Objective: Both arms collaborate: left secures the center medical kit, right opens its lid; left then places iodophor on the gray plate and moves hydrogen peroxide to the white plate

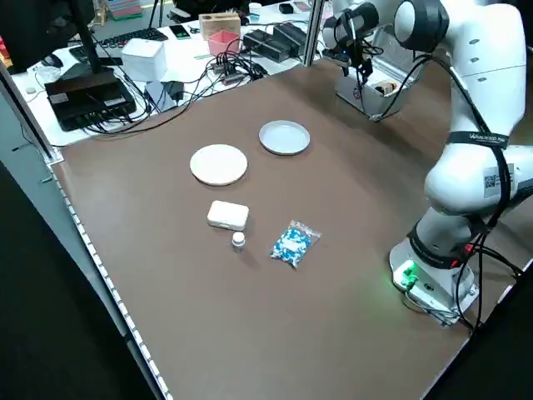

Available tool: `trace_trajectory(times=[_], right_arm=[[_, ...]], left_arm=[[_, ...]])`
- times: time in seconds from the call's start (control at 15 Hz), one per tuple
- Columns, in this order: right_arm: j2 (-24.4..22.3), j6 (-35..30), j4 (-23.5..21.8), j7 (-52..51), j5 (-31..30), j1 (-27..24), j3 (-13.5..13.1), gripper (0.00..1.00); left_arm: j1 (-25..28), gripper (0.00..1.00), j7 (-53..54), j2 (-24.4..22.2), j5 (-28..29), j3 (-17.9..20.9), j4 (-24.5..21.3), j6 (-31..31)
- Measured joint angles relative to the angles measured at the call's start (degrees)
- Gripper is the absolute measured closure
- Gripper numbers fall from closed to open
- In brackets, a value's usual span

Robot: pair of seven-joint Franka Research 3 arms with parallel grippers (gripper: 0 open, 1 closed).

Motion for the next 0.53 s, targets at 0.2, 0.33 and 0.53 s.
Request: trace_trajectory(times=[0.2,0.33,0.53], right_arm=[[-0.6,-3.28,4.13,-0.39,-0.03,-2.6,-0.24,0.15],[-0.94,-3.86,6.55,-1.98,-0.14,-5.07,-0.65,0.15],[-1.79,-4.48,8.07,-7.32,-3.93,-10.1,-0.91,0.13]], left_arm=[[0.05,0.0,0.0,-1.81,0.0,0.69,0.17,-0.69],[-0.27,0.0,-0.12,-2.11,0.0,0.67,0.39,-0.73],[-1.48,0.0,-3.23,-2.1,2.59,0.54,0.39,-0.76]])
